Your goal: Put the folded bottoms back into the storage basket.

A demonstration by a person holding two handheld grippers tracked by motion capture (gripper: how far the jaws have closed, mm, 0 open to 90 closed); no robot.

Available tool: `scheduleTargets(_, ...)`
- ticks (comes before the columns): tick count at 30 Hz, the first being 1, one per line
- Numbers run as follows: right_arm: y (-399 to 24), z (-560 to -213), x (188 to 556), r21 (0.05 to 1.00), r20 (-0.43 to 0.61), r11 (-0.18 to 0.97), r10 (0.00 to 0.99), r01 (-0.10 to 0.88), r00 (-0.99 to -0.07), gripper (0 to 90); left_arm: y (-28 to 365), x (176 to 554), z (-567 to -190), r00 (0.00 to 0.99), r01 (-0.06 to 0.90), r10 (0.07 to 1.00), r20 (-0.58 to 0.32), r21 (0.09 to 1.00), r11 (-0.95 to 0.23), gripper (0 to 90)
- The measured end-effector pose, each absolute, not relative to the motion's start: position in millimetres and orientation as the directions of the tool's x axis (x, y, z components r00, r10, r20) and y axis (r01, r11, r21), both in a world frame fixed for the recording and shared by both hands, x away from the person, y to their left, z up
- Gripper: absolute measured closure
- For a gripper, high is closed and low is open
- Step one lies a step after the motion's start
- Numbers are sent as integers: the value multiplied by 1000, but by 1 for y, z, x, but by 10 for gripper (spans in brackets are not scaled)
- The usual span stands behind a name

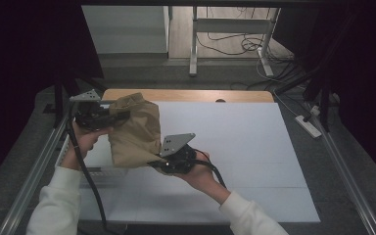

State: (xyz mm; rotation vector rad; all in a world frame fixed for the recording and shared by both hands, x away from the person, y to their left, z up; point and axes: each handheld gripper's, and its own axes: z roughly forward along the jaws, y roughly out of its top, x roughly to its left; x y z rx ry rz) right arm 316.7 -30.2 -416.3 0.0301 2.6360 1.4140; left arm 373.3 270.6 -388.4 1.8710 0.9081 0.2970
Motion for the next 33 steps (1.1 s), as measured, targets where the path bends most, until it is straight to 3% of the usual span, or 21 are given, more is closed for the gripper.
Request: scheduleTargets(33, 20, -422, 337, 821, -92, 569, 68, -37, -993, 786, 312, 377, -394, 614, 501, 769, -178, 841, -205, 688)
